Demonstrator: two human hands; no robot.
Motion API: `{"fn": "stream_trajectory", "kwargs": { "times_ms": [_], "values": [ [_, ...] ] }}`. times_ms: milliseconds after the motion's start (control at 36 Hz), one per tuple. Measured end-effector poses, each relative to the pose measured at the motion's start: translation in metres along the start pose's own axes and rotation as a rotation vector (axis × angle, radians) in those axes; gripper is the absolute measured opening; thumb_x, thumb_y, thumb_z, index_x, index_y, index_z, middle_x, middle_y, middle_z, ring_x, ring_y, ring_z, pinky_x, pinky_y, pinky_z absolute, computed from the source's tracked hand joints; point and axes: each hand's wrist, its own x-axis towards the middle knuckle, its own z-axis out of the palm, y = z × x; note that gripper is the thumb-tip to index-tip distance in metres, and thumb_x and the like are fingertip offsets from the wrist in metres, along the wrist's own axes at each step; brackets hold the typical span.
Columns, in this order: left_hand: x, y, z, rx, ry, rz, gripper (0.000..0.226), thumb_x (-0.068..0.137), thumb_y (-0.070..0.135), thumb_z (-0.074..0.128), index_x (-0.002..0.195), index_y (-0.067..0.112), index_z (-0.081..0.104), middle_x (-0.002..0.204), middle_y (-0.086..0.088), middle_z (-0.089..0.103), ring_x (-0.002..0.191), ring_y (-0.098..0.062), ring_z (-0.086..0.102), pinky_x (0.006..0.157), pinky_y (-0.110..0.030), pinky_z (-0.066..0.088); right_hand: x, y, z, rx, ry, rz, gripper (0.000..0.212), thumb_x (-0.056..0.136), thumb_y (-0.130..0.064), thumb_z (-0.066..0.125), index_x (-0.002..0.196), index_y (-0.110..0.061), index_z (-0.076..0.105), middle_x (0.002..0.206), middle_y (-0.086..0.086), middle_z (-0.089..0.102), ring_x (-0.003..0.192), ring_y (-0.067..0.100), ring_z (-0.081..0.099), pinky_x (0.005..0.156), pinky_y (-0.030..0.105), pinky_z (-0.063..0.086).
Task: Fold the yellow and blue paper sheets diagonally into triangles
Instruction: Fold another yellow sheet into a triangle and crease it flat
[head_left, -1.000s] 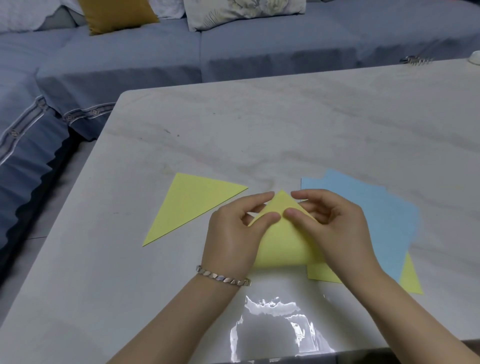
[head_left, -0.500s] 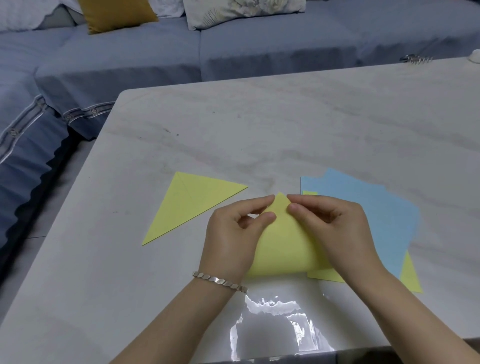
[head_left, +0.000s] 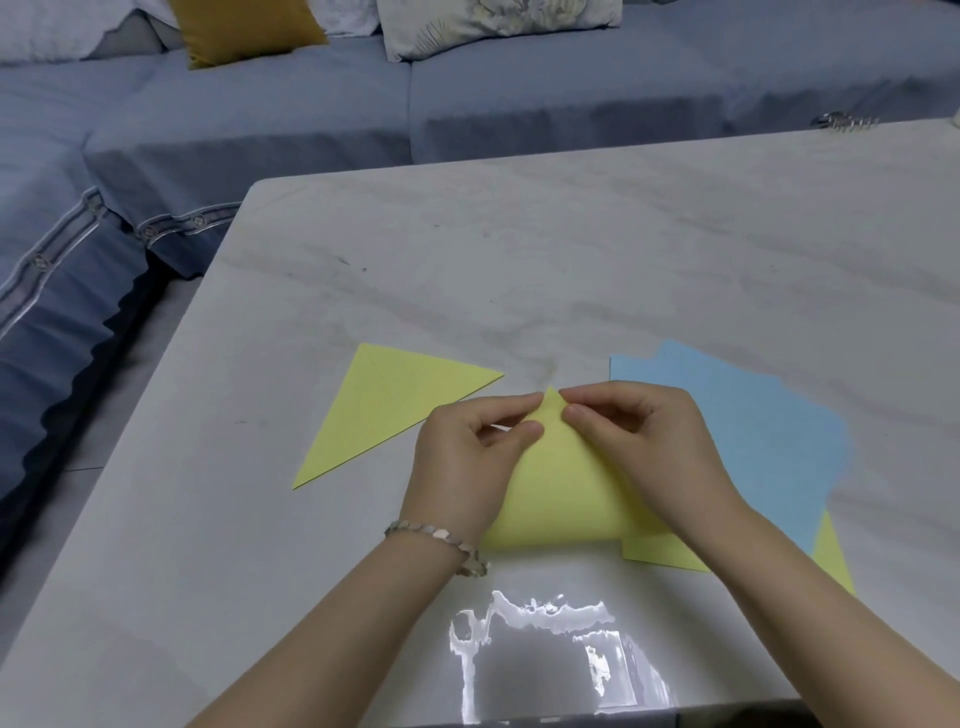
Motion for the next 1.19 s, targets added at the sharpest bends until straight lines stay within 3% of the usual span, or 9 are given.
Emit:
{"fn": "stream_trajectory", "kwargs": {
  "times_ms": [111,222,444,694,833,917,1028,1139,1194],
  "values": [
    [0.025,-0.018,-0.003,0.128,0.019,-0.015,0.021,0.077,0.003,0.067,0.095,0.013,0.072,0.083,0.007,0.065,0.061,0.010,0.055,0.059,0.002,0.040,0.027,0.013,0.021,-0.184,-0.072,0.036,0.009,0.082,-0.015,0.063,0.081,-0.022,0.069,0.074,-0.015,0.063,0.066,0.000,0.055,0.062,0.008,0.040],
    [0.048,-0.036,-0.007,0.286,0.029,-0.042,0.022,0.078,0.004,0.065,0.098,0.012,0.071,0.089,-0.001,0.066,0.069,-0.003,0.054,0.058,0.002,0.037,0.053,0.031,0.048,-0.353,-0.138,0.072,0.011,0.087,-0.016,0.055,0.092,-0.014,0.065,0.093,0.001,0.063,0.083,0.013,0.053,0.077,0.028,0.042],
    [0.059,-0.062,-0.009,0.480,-0.007,-0.064,0.025,0.082,0.005,0.061,0.107,0.009,0.067,0.106,-0.009,0.068,0.092,-0.017,0.060,0.072,-0.010,0.035,0.060,0.052,0.073,-0.575,-0.208,0.020,0.017,0.091,-0.013,0.045,0.092,-0.008,0.061,0.097,0.009,0.054,0.100,0.027,0.049,0.087,0.036,0.039],
    [0.040,-0.069,-0.013,0.769,-0.249,0.372,0.043,0.070,0.002,0.063,0.114,0.005,0.061,0.122,-0.015,0.059,0.105,-0.029,0.060,0.090,-0.028,0.040,0.057,0.060,0.074,-0.597,-0.177,-0.018,0.018,0.088,-0.011,0.046,0.094,-0.010,0.063,0.097,0.010,0.058,0.098,0.026,0.048,0.085,0.033,0.036],
    [0.023,-0.086,-0.017,0.816,-0.454,0.289,0.047,0.094,0.023,0.041,0.139,0.014,0.033,0.153,0.002,0.015,0.139,-0.016,0.026,0.111,-0.028,0.023,0.056,0.063,0.076,-0.550,-0.146,-0.023,0.014,0.087,-0.014,0.051,0.091,-0.010,0.064,0.095,0.009,0.059,0.097,0.025,0.049,0.087,0.033,0.037],
    [0.016,-0.099,-0.018,0.886,-0.476,0.363,0.056,0.089,0.039,0.013,0.141,0.025,0.028,0.153,0.005,0.010,0.137,-0.007,-0.004,0.112,-0.025,-0.002,0.056,0.063,0.077,-0.543,-0.124,-0.037,0.014,0.088,-0.015,0.052,0.090,-0.009,0.064,0.094,0.009,0.059,0.095,0.025,0.049,0.086,0.033,0.036],
    [0.004,-0.106,-0.027,0.895,-0.477,0.437,0.066,0.079,0.031,0.005,0.135,0.032,0.040,0.150,0.007,0.018,0.133,-0.011,-0.007,0.108,-0.028,-0.004,0.055,0.066,0.079,-0.543,-0.090,-0.061,0.013,0.087,-0.013,0.053,0.089,-0.009,0.065,0.092,0.010,0.060,0.092,0.026,0.050,0.083,0.033,0.036],
    [-0.005,-0.102,-0.041,1.070,-0.538,0.547,0.062,0.068,0.009,0.028,0.123,0.035,0.042,0.132,0.006,0.054,0.123,-0.016,0.050,0.099,-0.033,0.038,0.054,0.070,0.080,-0.550,-0.070,-0.081,0.013,0.088,-0.015,0.053,0.090,-0.009,0.065,0.093,0.009,0.061,0.093,0.027,0.051,0.084,0.035,0.036],
    [-0.009,-0.111,-0.045,1.109,-0.522,0.632,0.067,0.060,0.007,0.047,0.120,0.034,0.041,0.126,0.007,0.060,0.114,-0.015,0.058,0.088,-0.032,0.049,0.054,0.071,0.081,-0.555,-0.060,-0.090,0.013,0.088,-0.015,0.053,0.090,-0.009,0.065,0.094,0.009,0.061,0.093,0.027,0.051,0.084,0.035,0.035]
  ]
}}
